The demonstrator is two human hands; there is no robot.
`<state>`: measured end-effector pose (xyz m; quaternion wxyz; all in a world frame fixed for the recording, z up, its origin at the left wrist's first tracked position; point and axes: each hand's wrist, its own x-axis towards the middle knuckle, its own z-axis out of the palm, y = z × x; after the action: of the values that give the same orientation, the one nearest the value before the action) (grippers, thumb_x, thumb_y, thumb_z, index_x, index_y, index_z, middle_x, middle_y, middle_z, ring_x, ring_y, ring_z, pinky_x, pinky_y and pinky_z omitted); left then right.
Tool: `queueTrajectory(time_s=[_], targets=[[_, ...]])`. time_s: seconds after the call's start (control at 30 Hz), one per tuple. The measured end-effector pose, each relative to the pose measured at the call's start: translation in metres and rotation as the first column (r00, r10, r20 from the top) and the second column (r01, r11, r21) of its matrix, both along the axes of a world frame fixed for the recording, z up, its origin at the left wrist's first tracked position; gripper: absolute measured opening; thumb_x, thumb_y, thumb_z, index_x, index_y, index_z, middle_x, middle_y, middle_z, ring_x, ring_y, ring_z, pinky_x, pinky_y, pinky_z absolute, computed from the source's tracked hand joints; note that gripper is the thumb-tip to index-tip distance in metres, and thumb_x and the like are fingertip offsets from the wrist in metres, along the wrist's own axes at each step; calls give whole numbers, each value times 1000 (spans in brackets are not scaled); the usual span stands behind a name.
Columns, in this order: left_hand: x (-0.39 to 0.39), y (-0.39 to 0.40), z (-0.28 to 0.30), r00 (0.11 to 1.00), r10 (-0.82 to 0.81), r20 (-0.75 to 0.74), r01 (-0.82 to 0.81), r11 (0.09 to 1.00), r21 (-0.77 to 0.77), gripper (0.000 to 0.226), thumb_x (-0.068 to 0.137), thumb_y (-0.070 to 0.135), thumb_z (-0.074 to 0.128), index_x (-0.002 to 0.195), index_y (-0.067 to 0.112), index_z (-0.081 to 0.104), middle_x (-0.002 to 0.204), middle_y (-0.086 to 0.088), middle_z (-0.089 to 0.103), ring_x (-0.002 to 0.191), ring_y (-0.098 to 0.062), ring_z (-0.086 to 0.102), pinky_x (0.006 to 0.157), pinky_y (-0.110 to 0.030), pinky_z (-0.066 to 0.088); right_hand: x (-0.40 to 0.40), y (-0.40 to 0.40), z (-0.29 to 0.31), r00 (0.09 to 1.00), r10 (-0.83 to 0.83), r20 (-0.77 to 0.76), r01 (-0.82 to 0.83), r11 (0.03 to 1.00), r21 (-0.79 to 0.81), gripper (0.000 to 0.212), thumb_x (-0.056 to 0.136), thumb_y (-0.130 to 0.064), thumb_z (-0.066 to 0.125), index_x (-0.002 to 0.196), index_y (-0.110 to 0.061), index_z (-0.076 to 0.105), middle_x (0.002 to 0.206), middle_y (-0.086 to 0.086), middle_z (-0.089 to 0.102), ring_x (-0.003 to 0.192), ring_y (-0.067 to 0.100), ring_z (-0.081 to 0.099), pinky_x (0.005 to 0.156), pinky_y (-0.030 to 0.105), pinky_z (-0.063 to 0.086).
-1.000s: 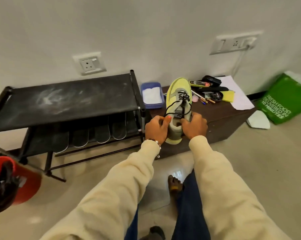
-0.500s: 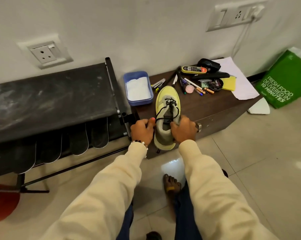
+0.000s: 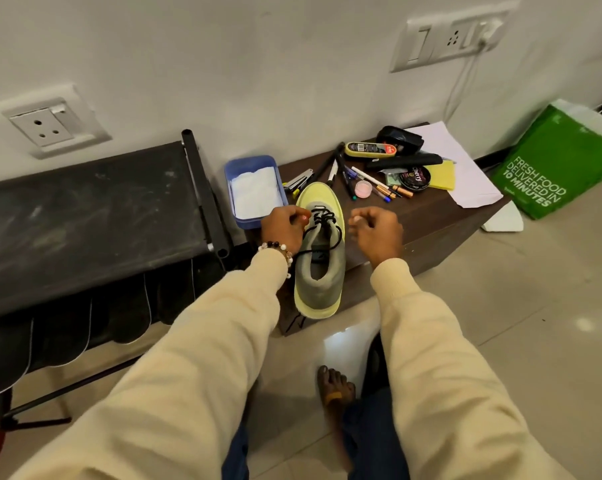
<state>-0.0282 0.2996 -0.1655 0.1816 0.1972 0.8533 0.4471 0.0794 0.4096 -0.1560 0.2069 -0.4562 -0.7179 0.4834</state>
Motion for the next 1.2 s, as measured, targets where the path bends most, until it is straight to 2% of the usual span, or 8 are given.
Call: queueTrajectory(time_s=[0.07, 0.17, 0.33, 0.47, 0.6, 0.77, 1.0, 1.2], targets=[[-4, 4, 0, 1000, -14, -15, 14, 1000, -22, 20, 93, 10, 60, 108, 12, 73, 112, -8, 70, 104, -24, 63, 100, -38, 49, -9, 5, 0, 993, 105, 48, -105, 994, 0, 17, 91, -7, 58, 90, -20, 69, 89, 5, 71, 81, 17, 67, 81, 31, 57], [-9, 9, 0, 997, -66, -43, 64, 997, -40, 19, 90, 10, 65, 106, 14, 74, 110, -7, 70, 104, -22, 63, 98, -35, 49, -20, 9, -4, 970, 214, 113, -214, 977, -7, 16, 89, -8, 62, 97, -19, 71, 93, 6, 70, 86, 17, 67, 86, 36, 56], [-15, 14, -6, 993, -88, -81, 88, 996, -9, 13, 85, 10, 70, 96, 14, 76, 97, -4, 73, 94, -20, 65, 95, -37, 52, -23, 10, -5, 971, 225, 77, -228, 973, 40, 15, 88, -7, 64, 98, -14, 72, 94, 3, 71, 85, 10, 64, 84, 22, 50], [-17, 19, -11, 986, -94, -138, 93, 996, -11, 9, 88, 9, 66, 93, 12, 73, 93, -5, 71, 90, -20, 65, 90, -36, 53, -21, 11, -14, 961, 265, 77, -267, 964, 15, 18, 87, -7, 64, 102, -14, 72, 98, 3, 71, 93, 14, 65, 92, 30, 51], [-17, 23, -12, 958, -151, -242, 124, 985, -121, 13, 95, 10, 54, 99, 9, 66, 99, -9, 68, 92, -24, 62, 81, -28, 47, -23, 9, -14, 959, 258, 116, -267, 961, 69, 15, 91, -10, 59, 102, -10, 70, 97, 5, 67, 93, 15, 59, 87, 28, 46], [-20, 24, -7, 929, -271, -251, 190, 934, -303, 17, 98, 9, 49, 113, 4, 55, 109, -15, 62, 100, -30, 59, 81, -33, 45, -29, 5, -18, 956, 250, 153, -262, 963, 66, 17, 96, -7, 44, 104, -4, 58, 98, 7, 58, 88, 16, 51, 75, 26, 36], [-22, 12, -9, 963, -233, -134, 225, 971, -75, 19, 91, 1, 59, 107, 7, 67, 107, -10, 68, 100, -23, 62, 89, -28, 48, -20, 14, -23, 963, 270, 20, -269, 962, -45, 16, 91, -8, 59, 102, -16, 66, 98, 0, 69, 96, 13, 63, 91, 33, 51], [-20, 19, -14, 981, -111, -158, 100, 992, -77, 15, 91, 11, 62, 104, 9, 71, 102, -9, 70, 97, -25, 64, 93, -35, 50, -22, 11, -20, 965, 254, 73, -254, 967, -5, 11, 92, -12, 59, 100, -13, 66, 96, 3, 66, 92, 14, 59, 82, 27, 47]])
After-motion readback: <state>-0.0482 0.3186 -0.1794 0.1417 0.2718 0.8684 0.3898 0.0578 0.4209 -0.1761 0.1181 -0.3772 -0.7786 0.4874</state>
